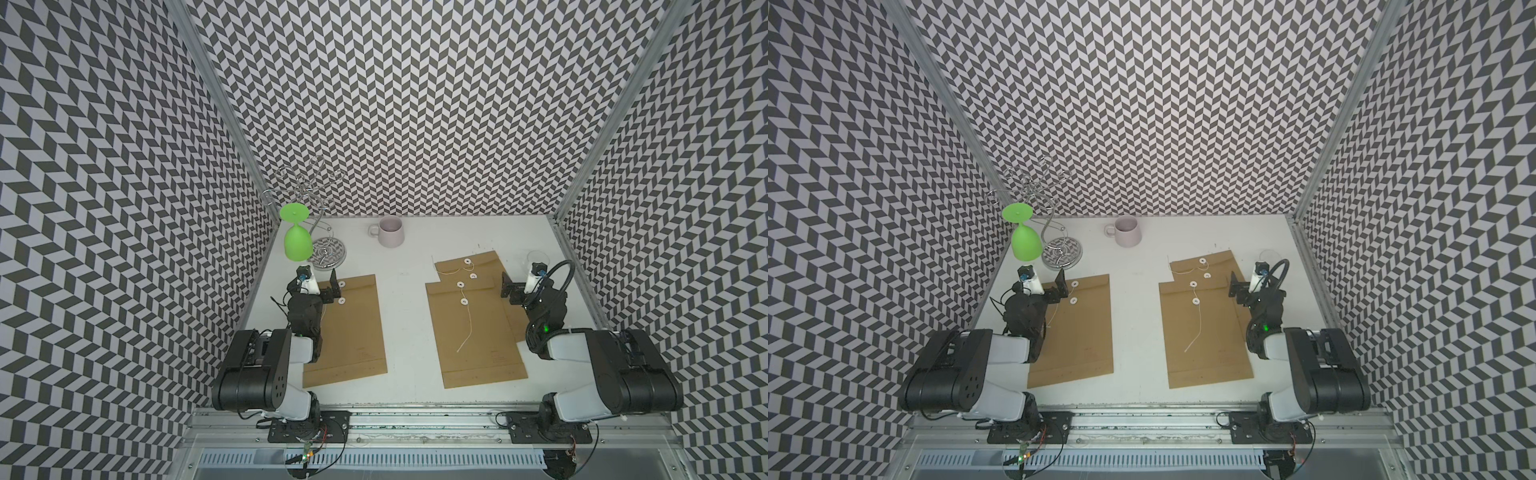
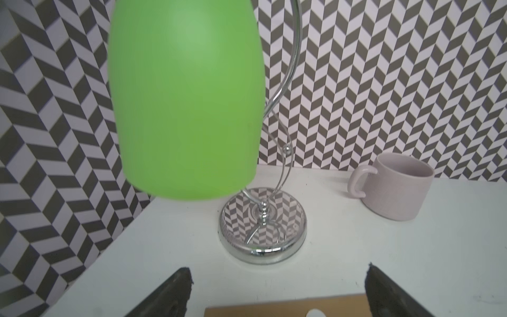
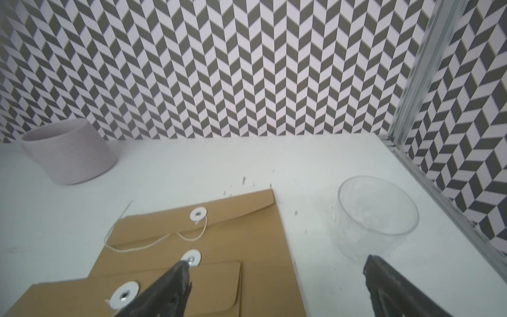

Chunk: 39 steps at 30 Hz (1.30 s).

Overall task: Close the mouth of the file bag
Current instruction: Pick up the file bag from the file bag.

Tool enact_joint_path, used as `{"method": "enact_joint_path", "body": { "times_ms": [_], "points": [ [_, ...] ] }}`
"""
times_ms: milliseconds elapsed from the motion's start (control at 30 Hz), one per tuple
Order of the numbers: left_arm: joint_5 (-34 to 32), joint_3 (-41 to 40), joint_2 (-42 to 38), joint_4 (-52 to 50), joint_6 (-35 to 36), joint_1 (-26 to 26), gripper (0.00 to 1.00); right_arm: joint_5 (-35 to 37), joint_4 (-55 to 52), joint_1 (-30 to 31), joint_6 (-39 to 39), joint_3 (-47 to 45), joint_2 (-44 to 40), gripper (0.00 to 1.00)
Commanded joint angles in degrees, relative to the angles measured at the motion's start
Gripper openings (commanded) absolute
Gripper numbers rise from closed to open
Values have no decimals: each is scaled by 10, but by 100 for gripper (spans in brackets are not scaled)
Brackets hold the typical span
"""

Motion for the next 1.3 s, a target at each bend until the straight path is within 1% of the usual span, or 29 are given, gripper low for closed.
{"method": "enact_joint_path", "body": {
  "times_ms": [0, 67, 133, 167, 233, 267, 300, 400, 433, 467, 533, 567, 600, 633, 667, 700, 733, 767, 833, 867, 900, 933, 967, 1000, 1033, 1100, 1133, 1200, 1267],
  "points": [
    [-68, 25, -55, -103, 9, -30, 100, 71, -108, 29, 46, 74, -52, 99],
    [-96, 30, -93, -137, -16, -48, 100, 104, -166, 52, 95, 110, -60, 99],
    [-123, 30, -133, -141, -64, -67, 100, 166, -235, 95, 95, 155, -69, 99],
    [-119, 33, -153, -150, -85, -72, 100, 199, -273, 126, 84, 183, -74, 99],
    [-107, 49, -180, -176, -108, -76, 100, 219, -341, 169, 85, 236, -78, 99],
    [-110, 66, -193, -216, -128, -77, 100, 193, -368, 179, 114, 263, -78, 99],
    [-117, 90, -202, -258, -155, -78, 100, 139, -392, 180, 152, 285, -77, 99],
    [-117, 191, -208, -426, -248, -85, 100, -115, -383, 162, 239, 319, -58, 99],
    [-118, 231, -208, -496, -267, -92, 100, -206, -364, 150, 262, 322, -46, 99],
    [-106, 265, -210, -546, -281, -95, 100, -273, -343, 138, 290, 322, -31, 99],
    [-56, 283, -220, -558, -279, -97, 100, -339, -344, 113, 337, 336, 3, 99],
    [-32, 288, -227, -555, -257, -101, 100, -374, -354, 103, 351, 348, 20, 99],
    [-25, 295, -228, -561, -237, -108, 100, -396, -370, 97, 359, 358, 32, 100],
    [-20, 307, -228, -571, -219, -116, 100, -397, -404, 97, 359, 372, 42, 97],
    [-8, 316, -227, -577, -198, -123, 100, -374, -450, 106, 337, 388, 47, 93],
    [7, 323, -226, -586, -178, -126, 100, -324, -508, 118, 306, 406, 47, 92],
    [14, 334, -224, -599, -164, -132, 99, -226, -575, 143, 260, 430, 42, 93],
    [12, 343, -223, -611, -159, -138, 99, -99, -626, 180, 218, 444, 31, 99],
    [21, 357, -214, -627, -155, -146, 98, 127, -661, 240, 185, 443, 10, 99],
    [27, 365, -206, -634, -154, -153, 97, 203, -646, 257, 198, 428, 0, 99],
    [37, 380, -193, -647, -152, -163, 97, 267, -616, 264, 254, 401, -10, 100],
    [54, 397, -174, -661, -154, -172, 98, 237, -624, 252, 303, 392, -17, 100],
    [69, 422, -153, -681, -160, -179, 99, 157, -604, 231, 293, 381, -21, 100],
    [92, 449, -129, -705, -166, -185, 100, 37, -578, 203, 272, 371, -23, 100],
    [114, 469, -106, -719, -169, -191, 100, -60, -553, 175, 280, 360, -23, 93],
    [129, 485, -80, -725, -174, -205, 100, -180, -507, 132, 327, 333, -18, 81],
    [134, 483, -72, -722, -176, -212, 100, -206, -490, 116, 356, 321, -13, 76],
    [140, 475, -63, -717, -183, -220, 100, -212, -507, 101, 379, 322, 2, 72],
    [153, 461, -57, -704, -198, -227, 99, -162, -576, 98, 363, 344, 16, 73]
  ]
}}
